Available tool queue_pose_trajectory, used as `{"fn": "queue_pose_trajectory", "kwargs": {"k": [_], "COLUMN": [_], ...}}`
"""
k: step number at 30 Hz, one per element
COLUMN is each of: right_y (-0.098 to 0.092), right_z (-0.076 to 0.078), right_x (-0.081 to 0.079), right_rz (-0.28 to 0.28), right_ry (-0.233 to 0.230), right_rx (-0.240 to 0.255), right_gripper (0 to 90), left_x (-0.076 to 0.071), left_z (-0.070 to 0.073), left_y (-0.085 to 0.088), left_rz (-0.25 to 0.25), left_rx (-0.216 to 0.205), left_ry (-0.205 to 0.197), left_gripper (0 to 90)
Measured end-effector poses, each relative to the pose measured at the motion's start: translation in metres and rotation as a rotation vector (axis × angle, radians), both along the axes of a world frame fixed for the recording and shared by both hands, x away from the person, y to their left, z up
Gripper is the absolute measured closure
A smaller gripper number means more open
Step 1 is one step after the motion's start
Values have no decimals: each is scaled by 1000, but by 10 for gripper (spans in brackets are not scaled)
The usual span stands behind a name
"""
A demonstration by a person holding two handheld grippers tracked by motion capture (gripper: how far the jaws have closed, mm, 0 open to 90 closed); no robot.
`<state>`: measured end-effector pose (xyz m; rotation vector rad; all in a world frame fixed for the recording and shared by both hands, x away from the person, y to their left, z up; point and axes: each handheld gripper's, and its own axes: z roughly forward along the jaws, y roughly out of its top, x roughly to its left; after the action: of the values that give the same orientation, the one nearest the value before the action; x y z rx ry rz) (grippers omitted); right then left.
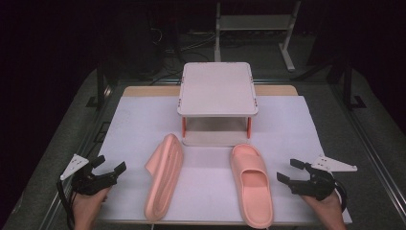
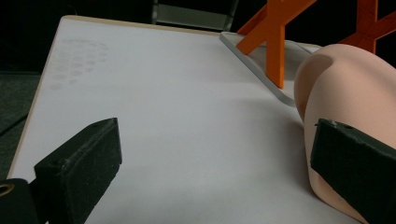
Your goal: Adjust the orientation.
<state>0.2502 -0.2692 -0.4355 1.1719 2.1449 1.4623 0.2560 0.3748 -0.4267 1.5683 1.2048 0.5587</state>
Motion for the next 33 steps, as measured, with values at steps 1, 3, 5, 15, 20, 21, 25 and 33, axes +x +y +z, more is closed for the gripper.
{"fn": "queue_pose_trajectory", "kwargs": {"k": [1,3,5,15,20,21,25,33], "right_y": [0,0,1,9,11,11,8,11], "right_z": [0,0,0,7,7,7,8,8], "right_x": [0,0,-1,-5,-5,-5,-6,-6], "right_rz": [0,3,3,10,24,24,17,27], "right_ry": [-2,-1,-2,-33,-28,-31,-35,-34], "right_rx": [0,2,2,5,-2,-3,6,4], "right_gripper": [183,183,183,183,183,183,183,183], "left_x": [0,-2,-4,-12,-17,-18,-20,-21], "left_z": [0,-1,-2,-1,2,2,1,-1], "left_y": [-1,-2,-3,-19,-25,-26,-31,-39], "left_rz": [-3,-3,-10,-59,-68,-72,-91,-142], "left_rx": [0,-1,-14,43,64,65,76,100], "left_ry": [-3,-7,-8,-14,-25,-26,-20,9], "left_gripper": [14,14,14,14,15,14,15,15]}}
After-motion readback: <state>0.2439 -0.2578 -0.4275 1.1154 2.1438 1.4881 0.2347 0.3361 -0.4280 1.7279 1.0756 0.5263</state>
